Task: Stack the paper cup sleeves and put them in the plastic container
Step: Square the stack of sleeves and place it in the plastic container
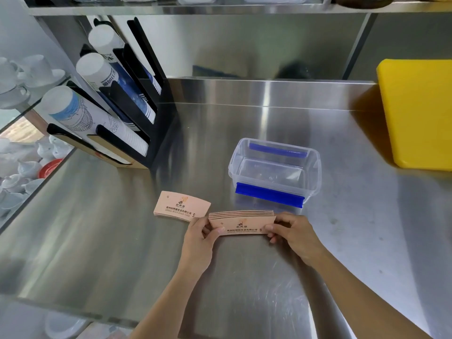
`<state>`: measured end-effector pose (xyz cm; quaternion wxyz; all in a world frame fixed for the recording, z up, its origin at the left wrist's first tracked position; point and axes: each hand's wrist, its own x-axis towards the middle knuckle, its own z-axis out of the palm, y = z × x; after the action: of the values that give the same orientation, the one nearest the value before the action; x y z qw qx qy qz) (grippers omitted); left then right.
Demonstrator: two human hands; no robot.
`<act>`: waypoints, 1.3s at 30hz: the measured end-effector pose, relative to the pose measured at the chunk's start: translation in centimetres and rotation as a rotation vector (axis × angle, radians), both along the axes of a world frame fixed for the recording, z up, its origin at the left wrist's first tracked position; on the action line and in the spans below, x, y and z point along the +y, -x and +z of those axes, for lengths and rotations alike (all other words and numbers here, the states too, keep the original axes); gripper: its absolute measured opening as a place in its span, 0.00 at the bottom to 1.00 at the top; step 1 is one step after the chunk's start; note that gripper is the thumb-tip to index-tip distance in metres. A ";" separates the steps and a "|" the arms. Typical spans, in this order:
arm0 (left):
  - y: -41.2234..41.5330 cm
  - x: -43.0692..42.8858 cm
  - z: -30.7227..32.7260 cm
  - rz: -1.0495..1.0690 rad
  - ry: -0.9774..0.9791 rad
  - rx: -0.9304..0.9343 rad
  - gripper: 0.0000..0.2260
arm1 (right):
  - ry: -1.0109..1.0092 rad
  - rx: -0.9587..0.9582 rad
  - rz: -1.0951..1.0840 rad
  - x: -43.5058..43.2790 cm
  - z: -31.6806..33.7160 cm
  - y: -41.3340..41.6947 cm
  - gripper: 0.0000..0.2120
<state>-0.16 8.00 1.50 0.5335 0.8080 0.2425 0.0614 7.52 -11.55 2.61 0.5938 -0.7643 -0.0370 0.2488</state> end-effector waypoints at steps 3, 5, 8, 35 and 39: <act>0.3 0.3 0.5 0.092 0.097 -0.051 0.08 | 0.002 -0.018 0.008 0.7 0.6 0.1 0.08; 0.6 0.8 1.3 0.137 0.148 -0.092 0.12 | -0.004 -0.022 0.005 1.6 1.2 0.2 0.07; 0.9 2.3 2.5 0.176 0.204 -0.138 0.17 | -0.063 0.027 0.018 3.2 1.9 0.3 0.05; -2.8 15.3 2.3 0.147 0.132 0.280 0.04 | 0.180 0.284 -0.097 15.6 0.4 0.1 0.14; -3.8 16.2 2.6 0.130 0.225 0.395 0.17 | 0.238 0.268 -0.149 15.9 0.1 0.0 0.23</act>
<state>3.69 24.20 4.08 0.5573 0.7223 0.3992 -0.0912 7.51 4.31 2.76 0.5156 -0.7897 0.1291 0.3064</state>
